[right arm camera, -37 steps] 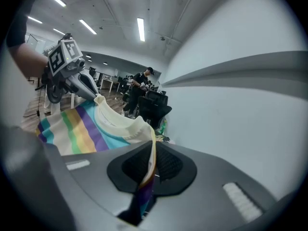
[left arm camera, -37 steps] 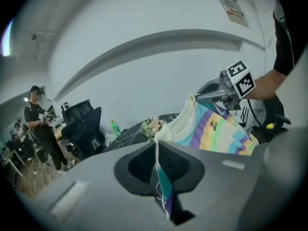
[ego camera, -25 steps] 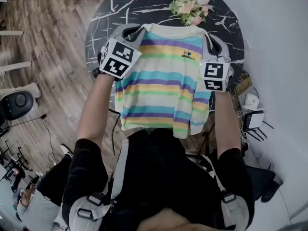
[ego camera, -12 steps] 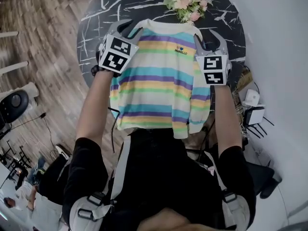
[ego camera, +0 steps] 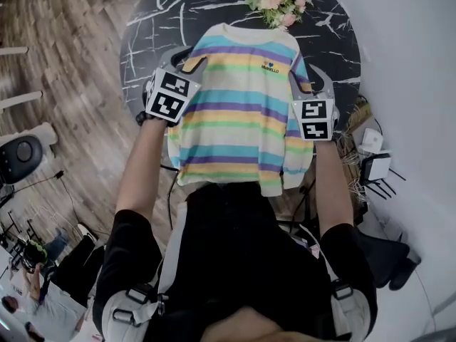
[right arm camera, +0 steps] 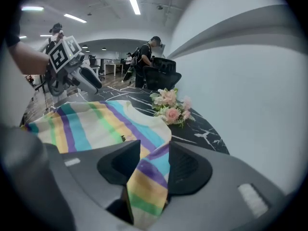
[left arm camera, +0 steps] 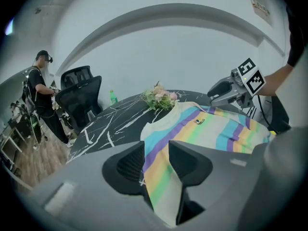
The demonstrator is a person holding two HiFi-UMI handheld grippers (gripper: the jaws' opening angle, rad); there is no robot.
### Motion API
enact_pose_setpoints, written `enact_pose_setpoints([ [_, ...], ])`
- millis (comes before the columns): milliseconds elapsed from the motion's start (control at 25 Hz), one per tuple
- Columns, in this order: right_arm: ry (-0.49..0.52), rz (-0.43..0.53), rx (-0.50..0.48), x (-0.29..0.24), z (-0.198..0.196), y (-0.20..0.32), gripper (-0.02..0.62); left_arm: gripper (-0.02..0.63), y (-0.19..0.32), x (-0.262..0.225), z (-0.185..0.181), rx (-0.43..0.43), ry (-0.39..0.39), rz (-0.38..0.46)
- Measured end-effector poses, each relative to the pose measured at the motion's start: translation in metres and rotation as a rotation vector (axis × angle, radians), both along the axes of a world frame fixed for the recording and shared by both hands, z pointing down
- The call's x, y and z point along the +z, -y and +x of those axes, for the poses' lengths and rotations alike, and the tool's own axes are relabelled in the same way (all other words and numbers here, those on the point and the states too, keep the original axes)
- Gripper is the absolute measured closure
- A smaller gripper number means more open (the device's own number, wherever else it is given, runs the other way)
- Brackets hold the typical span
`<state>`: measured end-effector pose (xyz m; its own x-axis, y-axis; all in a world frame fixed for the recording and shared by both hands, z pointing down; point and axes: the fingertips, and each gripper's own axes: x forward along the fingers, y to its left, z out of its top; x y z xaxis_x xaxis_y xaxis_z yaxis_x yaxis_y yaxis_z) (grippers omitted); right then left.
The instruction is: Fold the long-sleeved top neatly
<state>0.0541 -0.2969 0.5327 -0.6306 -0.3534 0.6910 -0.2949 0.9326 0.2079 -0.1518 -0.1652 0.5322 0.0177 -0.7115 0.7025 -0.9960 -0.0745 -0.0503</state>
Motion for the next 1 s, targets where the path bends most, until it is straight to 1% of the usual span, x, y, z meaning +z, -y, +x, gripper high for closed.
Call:
enact_pose_setpoints([
  [160, -0.01, -0.016, -0.013, 0.0, 0.012, -0.038, 0.414, 0.445, -0.046, 0.008, 0.011, -0.021, -0.017, -0.024],
  [360, -0.004, -0.039, -0.062, -0.001, 0.001, -0.088, 0.42, 0.448, -0.12, 0.022, 0.011, -0.097, -0.048, -0.074],
  [520, -0.006, -0.045, -0.142, -0.002, -0.024, -0.129, 0.423, 0.454, -0.184, 0.032, 0.012, -0.178, -0.087, -0.105],
  [720, -0.013, -0.043, -0.284, -0.005, -0.064, -0.177, 0.431, 0.456, -0.254, 0.048, 0.032, -0.288, -0.154, -0.122],
  [840, -0.019, -0.044, -0.34, -0.005, -0.085, -0.207, 0.436, 0.456, -0.282, 0.052, 0.042, -0.311, -0.198, -0.113],
  [1000, -0.04, -0.048, -0.418, 0.003, -0.11, -0.243, 0.44, 0.454, -0.303, 0.055, 0.058, -0.332, -0.262, -0.089],
])
